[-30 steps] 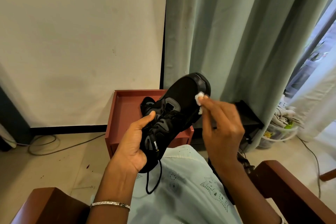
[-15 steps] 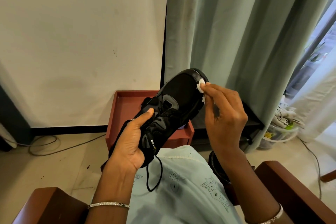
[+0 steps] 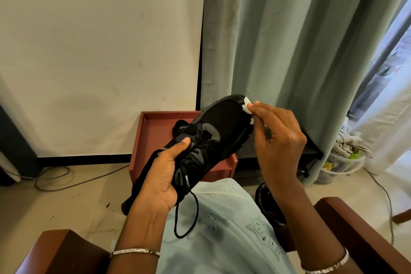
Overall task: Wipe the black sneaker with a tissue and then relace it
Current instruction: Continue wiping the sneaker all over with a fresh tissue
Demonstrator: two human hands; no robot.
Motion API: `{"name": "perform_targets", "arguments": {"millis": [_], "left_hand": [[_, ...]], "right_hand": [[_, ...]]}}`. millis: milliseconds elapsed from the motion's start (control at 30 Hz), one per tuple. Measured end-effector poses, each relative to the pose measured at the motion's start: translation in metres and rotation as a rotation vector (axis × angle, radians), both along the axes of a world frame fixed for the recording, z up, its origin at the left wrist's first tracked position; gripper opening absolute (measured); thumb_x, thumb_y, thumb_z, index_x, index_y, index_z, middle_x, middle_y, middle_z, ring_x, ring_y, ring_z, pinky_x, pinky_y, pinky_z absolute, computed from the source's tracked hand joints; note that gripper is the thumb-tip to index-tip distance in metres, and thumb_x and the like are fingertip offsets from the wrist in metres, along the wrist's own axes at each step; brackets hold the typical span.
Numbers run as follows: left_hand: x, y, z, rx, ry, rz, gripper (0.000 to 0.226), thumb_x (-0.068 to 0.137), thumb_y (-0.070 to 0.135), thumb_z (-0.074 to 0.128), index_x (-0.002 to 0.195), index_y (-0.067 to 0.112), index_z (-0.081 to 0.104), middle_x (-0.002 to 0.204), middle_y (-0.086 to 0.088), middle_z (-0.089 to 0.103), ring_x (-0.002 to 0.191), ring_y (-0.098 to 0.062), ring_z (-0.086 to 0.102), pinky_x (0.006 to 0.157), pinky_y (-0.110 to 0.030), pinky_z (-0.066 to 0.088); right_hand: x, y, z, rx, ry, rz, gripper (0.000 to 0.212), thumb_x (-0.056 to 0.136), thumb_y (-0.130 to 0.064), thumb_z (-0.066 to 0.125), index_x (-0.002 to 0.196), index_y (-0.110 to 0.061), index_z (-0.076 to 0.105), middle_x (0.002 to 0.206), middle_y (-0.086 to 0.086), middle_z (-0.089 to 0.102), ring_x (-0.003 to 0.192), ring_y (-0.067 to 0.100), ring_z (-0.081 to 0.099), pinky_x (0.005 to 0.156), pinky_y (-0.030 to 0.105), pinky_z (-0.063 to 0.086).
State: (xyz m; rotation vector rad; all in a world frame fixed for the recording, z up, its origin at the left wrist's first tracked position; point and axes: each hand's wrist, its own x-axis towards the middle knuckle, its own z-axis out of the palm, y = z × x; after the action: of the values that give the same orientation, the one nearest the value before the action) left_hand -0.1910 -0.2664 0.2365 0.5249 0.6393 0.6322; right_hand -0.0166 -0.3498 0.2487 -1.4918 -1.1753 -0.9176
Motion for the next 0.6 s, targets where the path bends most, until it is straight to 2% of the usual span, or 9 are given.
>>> {"name": "perform_targets", "arguments": {"millis": [67,167,300,400,600], "left_hand": [[0.000,-0.001,0.000,-0.004,-0.007,-0.002,0.029,0.087,0.017,0.067,0.113,0.003,0.070,0.098,-0.018,0.075,0.076,-0.029,0.074,0.068,-0.035,0.062],[-0.001,-0.001,0.002,-0.018,-0.016,0.002,0.022,0.089,0.016,0.065,0.105,0.002,0.071,0.085,-0.016,0.076,0.066,-0.026,0.074,0.055,-0.031,0.060],[-0.003,-0.001,0.004,-0.017,-0.006,0.006,0.019,0.090,0.017,0.064,0.101,0.003,0.071,0.077,-0.014,0.075,0.060,-0.024,0.073,0.048,-0.027,0.056],[-0.002,-0.001,0.004,-0.010,0.013,0.000,0.018,0.089,0.017,0.065,0.099,0.003,0.071,0.077,-0.014,0.075,0.060,-0.025,0.073,0.049,-0.027,0.057],[0.002,-0.004,0.002,0.022,0.027,-0.009,0.024,0.089,0.016,0.066,0.107,0.002,0.071,0.089,-0.017,0.076,0.068,-0.027,0.074,0.056,-0.031,0.061]], "right_hand": [[-0.001,0.001,-0.001,0.009,0.007,-0.006,0.017,0.090,-0.001,0.070,0.106,-0.002,0.074,0.104,0.010,0.073,0.095,0.018,0.065,0.082,0.029,0.056],[-0.013,-0.004,-0.019,-0.001,0.016,0.024,0.021,0.088,0.002,0.071,0.108,-0.002,0.073,0.105,0.009,0.072,0.096,0.016,0.065,0.087,0.023,0.053],[-0.028,-0.011,-0.046,-0.049,0.004,0.085,0.024,0.085,0.006,0.073,0.107,-0.001,0.074,0.105,0.009,0.073,0.098,0.017,0.067,0.086,0.029,0.056],[-0.019,-0.009,-0.038,-0.047,0.007,0.091,0.022,0.084,0.005,0.074,0.106,-0.001,0.074,0.105,0.010,0.073,0.099,0.018,0.068,0.084,0.032,0.057],[-0.001,-0.001,-0.002,0.028,0.005,-0.016,0.017,0.090,-0.002,0.069,0.106,-0.001,0.075,0.103,0.011,0.074,0.095,0.020,0.068,0.082,0.033,0.058]]}}
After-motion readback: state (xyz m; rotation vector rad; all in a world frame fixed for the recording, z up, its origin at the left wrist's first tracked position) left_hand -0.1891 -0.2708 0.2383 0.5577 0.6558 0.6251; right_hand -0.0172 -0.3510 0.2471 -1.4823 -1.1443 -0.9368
